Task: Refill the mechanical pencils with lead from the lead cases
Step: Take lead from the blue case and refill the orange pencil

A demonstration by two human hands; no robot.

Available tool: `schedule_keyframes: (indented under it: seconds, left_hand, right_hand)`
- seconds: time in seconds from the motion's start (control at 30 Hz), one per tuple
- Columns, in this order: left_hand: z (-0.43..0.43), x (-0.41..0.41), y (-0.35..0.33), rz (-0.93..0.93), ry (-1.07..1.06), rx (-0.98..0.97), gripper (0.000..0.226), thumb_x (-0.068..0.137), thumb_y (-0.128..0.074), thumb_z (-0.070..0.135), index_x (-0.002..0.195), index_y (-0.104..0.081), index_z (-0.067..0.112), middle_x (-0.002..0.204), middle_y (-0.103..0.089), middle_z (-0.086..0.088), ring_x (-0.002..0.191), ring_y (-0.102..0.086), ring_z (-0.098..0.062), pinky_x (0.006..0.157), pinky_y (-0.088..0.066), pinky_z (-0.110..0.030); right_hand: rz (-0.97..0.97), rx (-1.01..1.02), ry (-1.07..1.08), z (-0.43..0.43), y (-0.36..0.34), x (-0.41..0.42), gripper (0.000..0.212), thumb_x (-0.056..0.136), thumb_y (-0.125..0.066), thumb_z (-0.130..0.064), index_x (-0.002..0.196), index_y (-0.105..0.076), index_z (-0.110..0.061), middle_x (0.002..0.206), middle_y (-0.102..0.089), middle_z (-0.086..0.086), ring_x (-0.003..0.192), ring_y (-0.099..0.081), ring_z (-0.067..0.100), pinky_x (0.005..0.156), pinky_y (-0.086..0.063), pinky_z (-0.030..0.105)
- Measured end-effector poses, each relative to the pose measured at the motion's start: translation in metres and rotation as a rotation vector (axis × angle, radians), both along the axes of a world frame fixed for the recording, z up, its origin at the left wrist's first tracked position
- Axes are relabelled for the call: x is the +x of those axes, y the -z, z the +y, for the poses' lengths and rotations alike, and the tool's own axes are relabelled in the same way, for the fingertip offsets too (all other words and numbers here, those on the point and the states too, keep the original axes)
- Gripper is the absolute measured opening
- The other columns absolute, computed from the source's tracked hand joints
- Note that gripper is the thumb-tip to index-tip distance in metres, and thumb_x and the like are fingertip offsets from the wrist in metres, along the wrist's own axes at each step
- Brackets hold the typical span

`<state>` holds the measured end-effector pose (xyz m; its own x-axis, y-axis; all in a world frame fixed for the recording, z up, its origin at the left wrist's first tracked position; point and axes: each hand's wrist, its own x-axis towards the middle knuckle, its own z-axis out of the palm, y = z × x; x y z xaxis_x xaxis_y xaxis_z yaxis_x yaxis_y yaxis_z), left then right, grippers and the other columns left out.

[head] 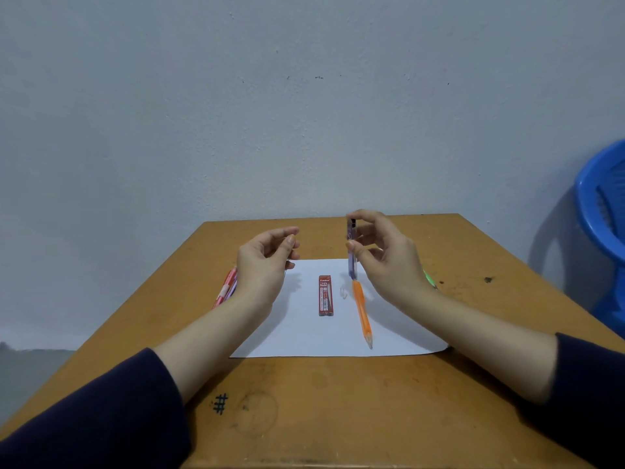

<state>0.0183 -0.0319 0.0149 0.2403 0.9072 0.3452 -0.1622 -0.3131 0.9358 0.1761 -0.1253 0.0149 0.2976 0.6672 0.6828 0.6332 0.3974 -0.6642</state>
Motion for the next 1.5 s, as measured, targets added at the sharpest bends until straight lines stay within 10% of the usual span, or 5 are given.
schedule_keyframes:
  seconds: [0.37, 0.63, 1.5]
  left_hand:
    - [0.012, -0.004, 0.003, 0.041, -0.076, 0.035, 0.018, 0.094, -0.055, 0.005, 0.101, -0.069, 0.013, 0.079, -0.064, 0.002, 0.060, -0.058, 0.001, 0.056, -0.047, -0.012]
    - [0.018, -0.010, 0.004, 0.046, -0.105, 0.071, 0.019, 0.094, -0.055, 0.004, 0.096, -0.068, 0.017, 0.075, -0.062, 0.003, 0.056, -0.056, 0.004, 0.057, -0.047, -0.014]
    - [0.020, -0.014, 0.006, 0.109, -0.080, 0.189, 0.025, 0.094, -0.056, 0.006, 0.090, -0.067, 0.028, 0.077, -0.065, 0.008, 0.061, -0.058, 0.003, 0.062, -0.047, -0.014]
  right_hand:
    - [0.262, -0.243, -0.189, 0.021, -0.020, -0.016, 0.037, 0.087, -0.057, 0.007, 0.099, -0.056, -0.029, 0.083, -0.067, 0.013, 0.093, -0.068, 0.028, 0.082, -0.056, 0.048]
    - [0.324, -0.483, -0.200, 0.036, -0.023, -0.022, 0.036, 0.083, -0.060, 0.013, 0.110, -0.057, -0.011, 0.077, -0.054, 0.008, 0.069, -0.062, 0.017, 0.062, -0.057, 0.028]
    - [-0.337, -0.860, -0.075, 0.065, -0.017, -0.027, 0.036, 0.087, -0.067, -0.014, 0.123, -0.062, -0.014, 0.124, -0.062, 0.000, 0.111, -0.055, 0.013, 0.084, -0.037, 0.018]
